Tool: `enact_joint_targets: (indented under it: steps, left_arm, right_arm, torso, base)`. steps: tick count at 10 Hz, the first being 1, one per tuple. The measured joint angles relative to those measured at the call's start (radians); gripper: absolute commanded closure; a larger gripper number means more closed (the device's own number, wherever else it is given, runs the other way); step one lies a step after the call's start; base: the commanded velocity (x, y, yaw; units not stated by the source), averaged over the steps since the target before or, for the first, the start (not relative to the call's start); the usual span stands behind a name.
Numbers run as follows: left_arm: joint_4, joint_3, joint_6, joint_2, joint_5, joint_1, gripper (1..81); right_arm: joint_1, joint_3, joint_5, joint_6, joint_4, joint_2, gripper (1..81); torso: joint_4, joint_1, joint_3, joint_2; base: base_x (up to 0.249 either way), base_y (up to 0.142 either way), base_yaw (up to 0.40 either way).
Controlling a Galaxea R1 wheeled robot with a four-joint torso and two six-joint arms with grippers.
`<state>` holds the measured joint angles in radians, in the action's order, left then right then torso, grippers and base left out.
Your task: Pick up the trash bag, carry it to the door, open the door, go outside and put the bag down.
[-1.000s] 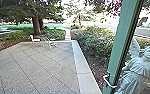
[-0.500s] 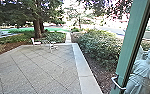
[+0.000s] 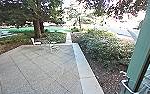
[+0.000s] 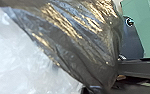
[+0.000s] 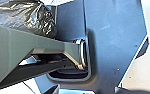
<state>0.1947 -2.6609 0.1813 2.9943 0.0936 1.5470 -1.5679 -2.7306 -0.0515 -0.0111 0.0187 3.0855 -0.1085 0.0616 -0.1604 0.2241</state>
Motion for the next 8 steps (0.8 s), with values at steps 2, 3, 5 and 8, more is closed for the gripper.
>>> enact_joint_targets:
  steps: [2,3,5,8]
  left_arm:
    - [0.0,0.0,0.0,-0.002,0.001,-0.001,81.1]
    - [0.0,0.0,0.0,-0.002,-0.002,-0.003,81.1]
    - [0.0,0.0,0.0,-0.002,0.0,-0.002,81.1]
    - [0.001,0.001,0.0,-0.019,0.002,-0.003,81.1]
  right_arm:
    - [0.001,0.0,0.0,0.001,0.0,-0.001,1.0]
    - [0.003,0.0,0.0,0.0,0.0,0.0,1.0]
    - [0.003,0.0,0.0,0.0,-0.001,-0.001,1.0]
    - [0.0,0.0,-0.001,0.0,-0.002,-0.002,1.0]
  torso:
    - [0.0,0.001,0.0,0.0]
    - [0.0,0.001,0.0,0.0]
    - [0.0,0.001,0.0,0.0]
    - [0.048,0.0,0.0,0.0]
  base:
    - [0.034,0.0,0.0]
    - [0.0,0.0,0.0]
    - [0.0,0.0,0.0]
    - [0.0,0.0,0.0]
